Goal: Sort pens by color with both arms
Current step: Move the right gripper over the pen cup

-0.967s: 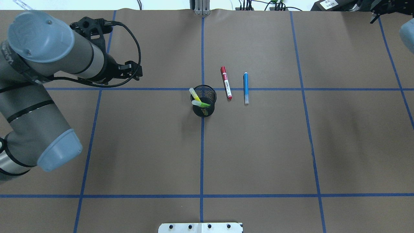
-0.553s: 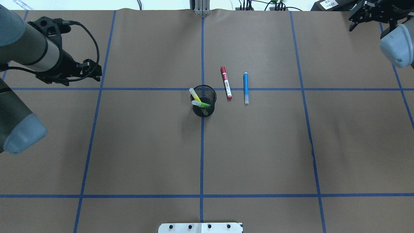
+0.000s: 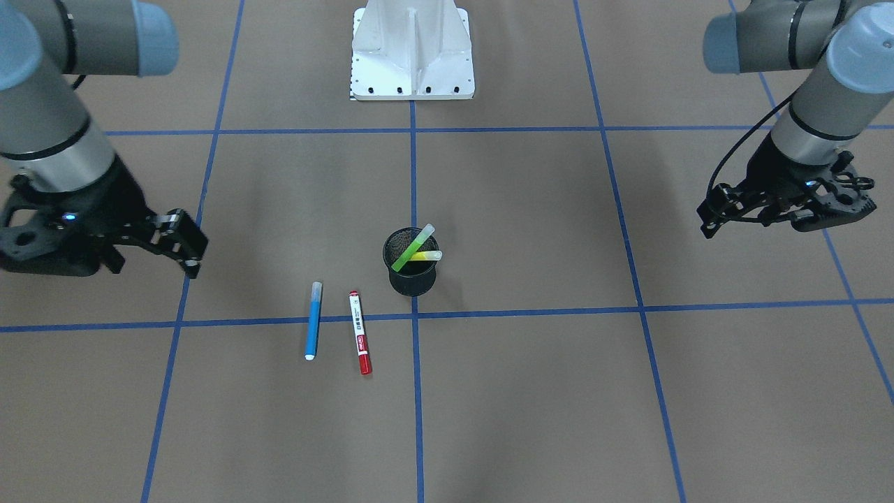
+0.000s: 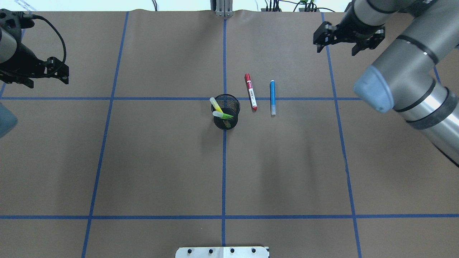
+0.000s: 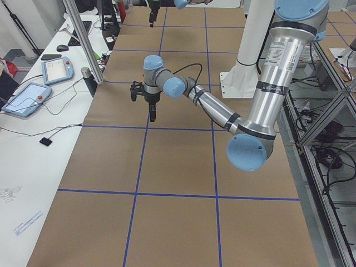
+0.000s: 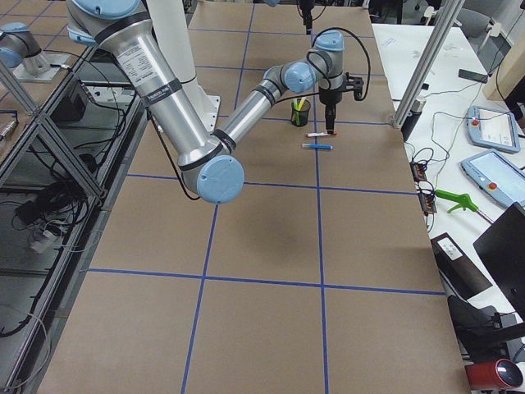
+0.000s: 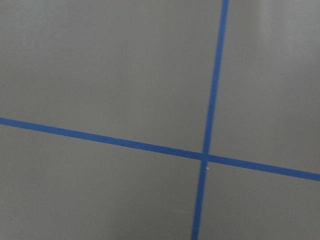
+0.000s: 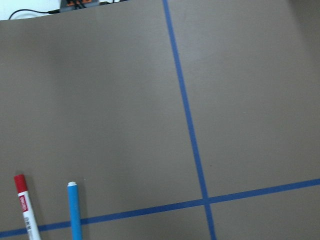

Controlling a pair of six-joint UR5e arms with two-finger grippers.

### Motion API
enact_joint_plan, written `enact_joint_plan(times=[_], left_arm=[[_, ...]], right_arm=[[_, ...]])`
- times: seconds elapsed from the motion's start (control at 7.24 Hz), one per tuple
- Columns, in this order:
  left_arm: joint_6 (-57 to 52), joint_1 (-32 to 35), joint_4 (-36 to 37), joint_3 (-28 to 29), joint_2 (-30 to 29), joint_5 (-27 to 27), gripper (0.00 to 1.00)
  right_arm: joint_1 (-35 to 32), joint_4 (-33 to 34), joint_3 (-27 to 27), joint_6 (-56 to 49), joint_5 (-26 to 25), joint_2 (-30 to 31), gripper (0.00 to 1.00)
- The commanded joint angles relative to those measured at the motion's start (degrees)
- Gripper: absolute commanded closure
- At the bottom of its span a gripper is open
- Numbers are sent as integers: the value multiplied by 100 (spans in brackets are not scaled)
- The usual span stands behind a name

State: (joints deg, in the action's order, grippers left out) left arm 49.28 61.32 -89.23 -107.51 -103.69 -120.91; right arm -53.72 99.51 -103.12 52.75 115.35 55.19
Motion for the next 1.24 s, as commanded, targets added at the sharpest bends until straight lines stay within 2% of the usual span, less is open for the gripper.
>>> enact_joint_plan(times=[0.0,0.28,0.55,0.69,0.83,0.97,1.11], left_arm=[[-418,239,-24,150,173,-47,1],[-1093,554,-77,379,261,-423,1],[-1736,898,-312,852,261,-871,1],[-1799,899,-749,1220,331,-925,1],[-1791,899,-1345,1659,393,-943,1],[-1773,899,-1812,2063,393,-961,1],[-1782,899,-1956,2154,428,-1109,1]], right_arm=[[765,-28,152,-498,-242,-717,1],[1187,-1,178,-730,-311,-896,0],[1862,278,275,-1021,-836,-1571,1],[2422,689,310,-1056,-1500,-1555,1],[2689,754,536,-1213,-1863,-1529,1],[2770,798,565,-1232,-1867,-1555,1],[2849,755,704,-1215,-1945,-1616,1]])
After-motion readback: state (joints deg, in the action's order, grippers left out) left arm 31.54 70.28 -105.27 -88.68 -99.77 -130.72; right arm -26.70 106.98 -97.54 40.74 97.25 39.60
